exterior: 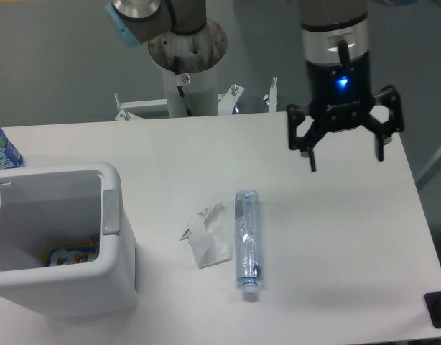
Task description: Open the trash can
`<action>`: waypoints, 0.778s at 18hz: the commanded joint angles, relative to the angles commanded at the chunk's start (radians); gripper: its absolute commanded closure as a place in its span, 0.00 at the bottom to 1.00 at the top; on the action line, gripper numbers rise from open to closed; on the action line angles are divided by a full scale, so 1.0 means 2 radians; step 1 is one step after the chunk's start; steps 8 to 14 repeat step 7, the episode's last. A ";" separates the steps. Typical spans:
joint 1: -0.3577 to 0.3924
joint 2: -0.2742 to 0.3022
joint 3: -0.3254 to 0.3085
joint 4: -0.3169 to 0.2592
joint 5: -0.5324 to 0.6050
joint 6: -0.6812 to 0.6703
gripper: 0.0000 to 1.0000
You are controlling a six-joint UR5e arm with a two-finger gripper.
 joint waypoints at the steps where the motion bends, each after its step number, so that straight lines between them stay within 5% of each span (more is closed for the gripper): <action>1: 0.004 0.000 -0.001 -0.001 0.011 0.029 0.00; 5: 0.022 -0.002 -0.016 0.000 0.014 0.087 0.00; 14: 0.024 -0.002 -0.015 0.001 0.012 0.088 0.00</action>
